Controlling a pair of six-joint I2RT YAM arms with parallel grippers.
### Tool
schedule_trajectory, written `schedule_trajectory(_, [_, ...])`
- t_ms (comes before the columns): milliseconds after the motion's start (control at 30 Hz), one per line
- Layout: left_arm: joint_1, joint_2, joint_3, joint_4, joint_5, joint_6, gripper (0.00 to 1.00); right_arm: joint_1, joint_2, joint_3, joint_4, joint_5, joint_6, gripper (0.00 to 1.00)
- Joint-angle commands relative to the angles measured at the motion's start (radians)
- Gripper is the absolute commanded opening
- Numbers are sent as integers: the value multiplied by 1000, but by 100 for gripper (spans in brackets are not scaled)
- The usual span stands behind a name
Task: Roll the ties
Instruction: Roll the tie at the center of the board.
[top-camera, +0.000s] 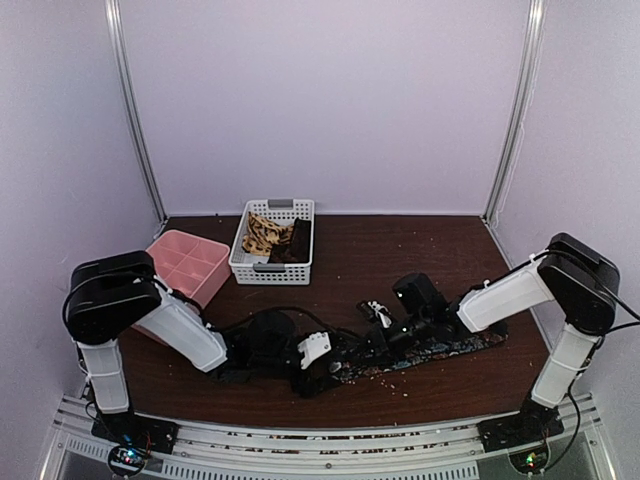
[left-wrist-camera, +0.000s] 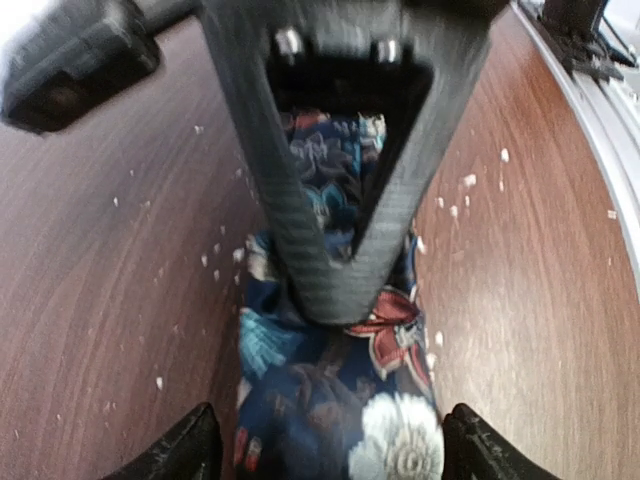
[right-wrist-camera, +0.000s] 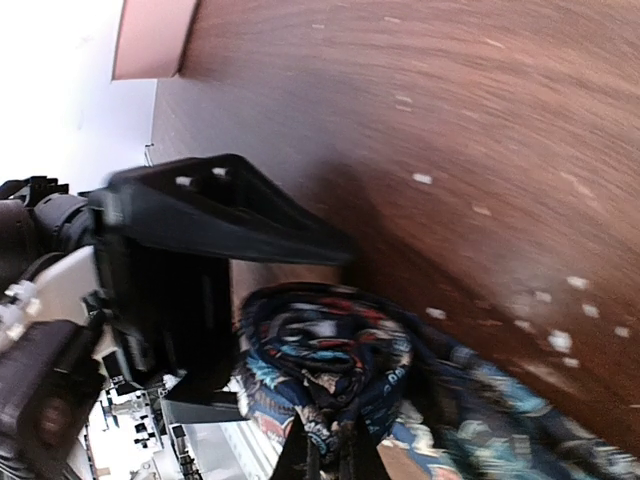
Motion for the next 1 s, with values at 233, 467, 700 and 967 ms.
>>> schedule_trajectory(233, [-28,241,49,470,-58,-71,81,-92,78,-89,-25,20,-93,0])
schedule_trajectory(467, [-28,319,83,500,-46,-108,63,-92,95,-98,-20,33,-109,0])
schedule_trajectory(700, [-27,199,45,270,-8,-60,33,-93,5,-92,-71,38,-112,26])
schedule_trajectory(967, [-27,81,76,-89,9,35,29,-77,-189,-56,-129,26,-76,58])
